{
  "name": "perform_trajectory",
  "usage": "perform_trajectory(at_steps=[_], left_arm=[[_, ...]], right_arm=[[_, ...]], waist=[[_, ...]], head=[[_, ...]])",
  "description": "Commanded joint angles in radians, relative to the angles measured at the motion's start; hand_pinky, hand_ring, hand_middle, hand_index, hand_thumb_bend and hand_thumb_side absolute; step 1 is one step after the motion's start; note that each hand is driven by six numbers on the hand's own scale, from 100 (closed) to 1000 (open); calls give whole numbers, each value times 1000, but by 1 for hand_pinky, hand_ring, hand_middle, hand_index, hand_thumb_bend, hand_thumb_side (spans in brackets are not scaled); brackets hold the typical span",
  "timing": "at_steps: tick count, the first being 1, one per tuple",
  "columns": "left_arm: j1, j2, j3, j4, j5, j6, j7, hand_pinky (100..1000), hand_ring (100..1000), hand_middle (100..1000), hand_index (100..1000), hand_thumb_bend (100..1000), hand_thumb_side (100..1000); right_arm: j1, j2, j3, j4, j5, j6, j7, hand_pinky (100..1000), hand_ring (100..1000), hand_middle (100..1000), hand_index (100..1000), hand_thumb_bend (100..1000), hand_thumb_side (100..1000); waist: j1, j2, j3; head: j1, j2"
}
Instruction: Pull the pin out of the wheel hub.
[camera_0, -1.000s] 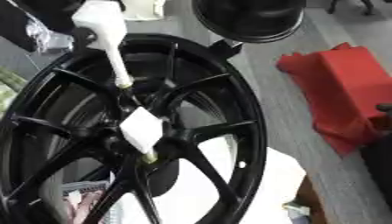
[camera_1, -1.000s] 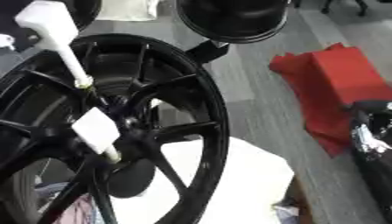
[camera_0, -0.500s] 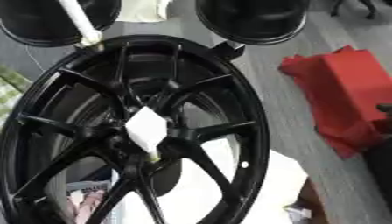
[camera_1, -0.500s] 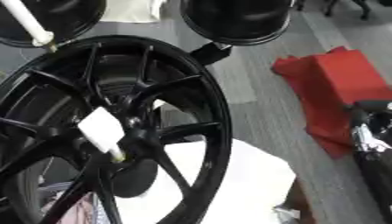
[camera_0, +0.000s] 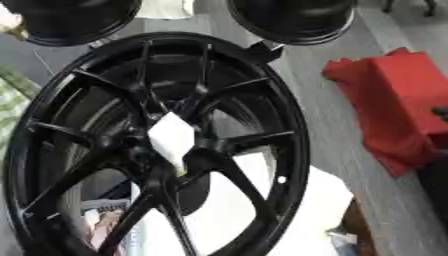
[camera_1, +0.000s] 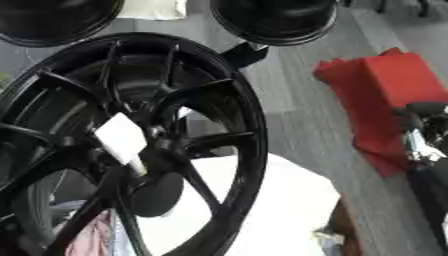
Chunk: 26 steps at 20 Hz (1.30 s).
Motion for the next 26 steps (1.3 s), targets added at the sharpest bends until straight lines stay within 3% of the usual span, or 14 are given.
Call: perform_trajectory(at_steps=[1,6,13,14,15,16,19,20,22,24,26], left_arm=[[48,68,62,5,-12,-3,39,684,482,277,336,100,459],[160,68,108,7,-57,-5,88,683,481,277,336,100,455],[303,-8,134,4,-133,5,136,707,520,338,374,100,428],[320,-20,136,6,-144,7,144,713,535,368,406,100,337],[335,-30,137,9,-153,9,151,725,555,404,443,100,418],[349,-39,137,11,-159,10,155,745,580,438,474,100,412],[380,-56,137,9,-182,6,144,850,745,668,764,100,382],[388,-59,137,6,-196,2,138,885,793,748,844,100,491],[401,-65,142,-4,-225,-9,131,912,823,791,906,100,807],[413,-66,148,-13,-264,-14,133,917,830,798,922,100,907],[421,-69,152,-21,-291,-13,139,916,829,801,926,114,922]], right_arm=[[-5,-24,-14,-23,-12,-1,-6,956,738,512,645,137,175],[-5,-18,-19,-23,-14,-2,-12,955,736,511,644,143,172],[-15,-1,-23,-23,-19,1,-18,954,735,509,643,143,173],[-16,1,-23,-23,-19,1,-17,954,734,509,643,146,173],[-17,3,-23,-23,-19,1,-16,954,734,508,643,144,173],[-17,5,-23,-23,-19,0,-16,954,734,508,642,144,173],[-18,9,-24,-23,-19,-3,-17,953,733,508,642,145,172],[-18,10,-24,-23,-18,-2,-17,953,733,507,642,144,173],[-19,13,-24,-23,-17,-1,-17,953,732,507,642,142,174],[-19,13,-25,-23,-17,-2,-18,953,732,507,642,141,174],[-19,12,-26,-23,-18,-3,-20,953,732,507,642,142,175]], waist=[[-1,-30,4],[-9,-30,15],[-27,-15,19],[-30,-13,19],[-33,-11,18],[-35,-9,18],[-40,-5,17],[-41,-3,18],[-43,-2,19],[-44,-1,21],[-45,-1,23]], head=[[-4,7],[0,8],[8,-8],[9,-10],[10,-12],[10,-14],[13,-18],[14,-19],[14,-24],[12,-26],[12,-30]])
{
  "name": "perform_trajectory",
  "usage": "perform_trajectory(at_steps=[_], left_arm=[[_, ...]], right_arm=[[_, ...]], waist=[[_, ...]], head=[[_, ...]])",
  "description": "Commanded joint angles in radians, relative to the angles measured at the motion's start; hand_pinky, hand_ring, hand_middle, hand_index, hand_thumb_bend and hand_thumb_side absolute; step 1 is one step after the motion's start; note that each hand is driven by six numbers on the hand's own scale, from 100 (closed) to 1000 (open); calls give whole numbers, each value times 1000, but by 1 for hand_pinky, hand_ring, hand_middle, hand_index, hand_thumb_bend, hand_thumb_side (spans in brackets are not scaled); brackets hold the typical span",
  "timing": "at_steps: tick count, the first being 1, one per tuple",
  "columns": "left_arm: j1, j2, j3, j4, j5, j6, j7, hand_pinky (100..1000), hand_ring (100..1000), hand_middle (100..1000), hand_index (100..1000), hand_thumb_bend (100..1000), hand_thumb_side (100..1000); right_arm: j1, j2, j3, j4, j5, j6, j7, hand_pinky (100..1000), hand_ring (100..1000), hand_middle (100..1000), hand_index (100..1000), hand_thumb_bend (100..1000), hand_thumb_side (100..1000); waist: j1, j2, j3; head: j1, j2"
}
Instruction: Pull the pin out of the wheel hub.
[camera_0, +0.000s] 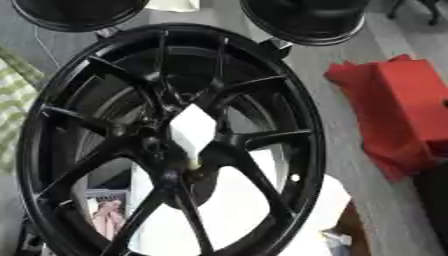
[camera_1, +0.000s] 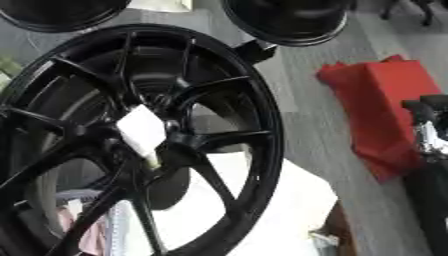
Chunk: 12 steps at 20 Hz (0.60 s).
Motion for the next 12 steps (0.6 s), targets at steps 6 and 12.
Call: perform_trajectory(at_steps=[6,12], left_arm=[[4,16,35,-37,4,9,40,903,807,783,899,100,842],[5,-5,57,-67,106,58,174,802,673,641,761,100,623]], right_arm=[[-1,-28,-11,-23,-8,-9,-5,952,731,506,642,144,173],[1,-33,-10,-23,-10,-15,-6,951,731,506,641,143,172]], waist=[[4,-17,10],[2,-17,13]], head=[[-7,-19],[-12,-24]])
